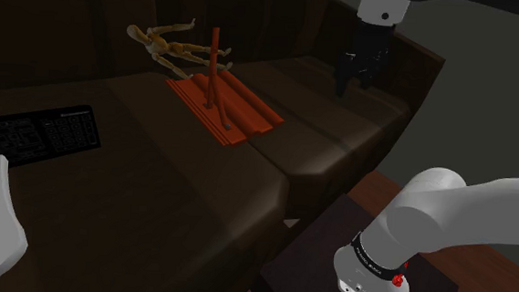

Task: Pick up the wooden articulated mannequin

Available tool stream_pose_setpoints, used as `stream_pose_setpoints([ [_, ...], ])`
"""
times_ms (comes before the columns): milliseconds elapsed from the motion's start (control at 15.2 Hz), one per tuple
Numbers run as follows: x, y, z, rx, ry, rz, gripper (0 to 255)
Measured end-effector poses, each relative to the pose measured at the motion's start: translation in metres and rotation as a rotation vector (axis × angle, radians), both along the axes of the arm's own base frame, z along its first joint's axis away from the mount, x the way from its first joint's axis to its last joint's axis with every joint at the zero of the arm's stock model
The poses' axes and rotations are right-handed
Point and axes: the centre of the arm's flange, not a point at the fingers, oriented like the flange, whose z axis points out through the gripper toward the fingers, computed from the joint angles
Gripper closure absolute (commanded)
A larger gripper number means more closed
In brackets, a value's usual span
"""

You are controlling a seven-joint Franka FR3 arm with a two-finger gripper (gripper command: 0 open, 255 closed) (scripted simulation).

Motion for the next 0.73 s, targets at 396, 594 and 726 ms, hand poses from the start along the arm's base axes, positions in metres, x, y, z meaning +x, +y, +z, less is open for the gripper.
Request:
stream_pose_setpoints([
  [396, 0.042, 0.016, -0.011, 0.021, -0.025, 0.080, 0],
  [594, 0.071, 0.028, -0.016, 0.038, -0.045, 0.139, 0],
  [726, 0.090, 0.044, -0.019, 0.049, -0.058, 0.179, 0],
])
